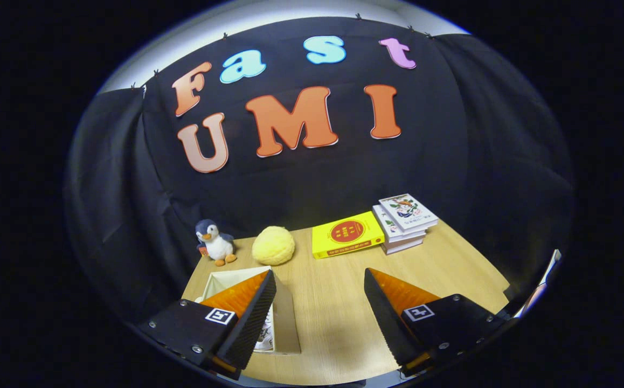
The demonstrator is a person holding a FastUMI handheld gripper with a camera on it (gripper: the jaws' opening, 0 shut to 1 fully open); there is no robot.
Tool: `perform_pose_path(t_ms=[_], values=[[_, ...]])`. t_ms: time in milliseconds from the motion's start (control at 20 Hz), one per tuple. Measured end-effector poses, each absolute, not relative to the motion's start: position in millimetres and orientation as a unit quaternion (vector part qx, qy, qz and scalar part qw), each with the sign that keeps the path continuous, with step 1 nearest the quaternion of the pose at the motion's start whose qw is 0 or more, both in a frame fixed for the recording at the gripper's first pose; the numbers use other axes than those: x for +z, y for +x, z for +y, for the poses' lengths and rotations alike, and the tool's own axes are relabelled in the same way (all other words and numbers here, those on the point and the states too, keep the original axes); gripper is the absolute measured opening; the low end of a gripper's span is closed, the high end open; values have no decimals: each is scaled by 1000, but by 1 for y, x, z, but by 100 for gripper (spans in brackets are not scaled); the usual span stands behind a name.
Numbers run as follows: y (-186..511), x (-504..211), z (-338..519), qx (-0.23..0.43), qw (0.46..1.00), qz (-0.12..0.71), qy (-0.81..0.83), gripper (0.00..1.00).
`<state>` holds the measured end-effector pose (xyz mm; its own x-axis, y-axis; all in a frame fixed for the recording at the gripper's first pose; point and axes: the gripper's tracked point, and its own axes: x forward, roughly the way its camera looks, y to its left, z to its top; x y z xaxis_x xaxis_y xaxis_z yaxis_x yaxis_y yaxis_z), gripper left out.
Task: Open the storage box then place both shoes into the box .Put the left shoe in first, then the right shoe, with the right side of both shoes facing outward in a uniform manner.
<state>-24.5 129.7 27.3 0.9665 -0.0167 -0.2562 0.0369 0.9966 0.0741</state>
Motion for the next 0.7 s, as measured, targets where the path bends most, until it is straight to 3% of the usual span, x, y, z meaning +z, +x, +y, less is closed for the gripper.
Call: perform_pose_path(t_ms=[250,700], values=[[-53,48,75,-72,994,78,31,98],[-63,48,38,-101,993,49,42,98]])
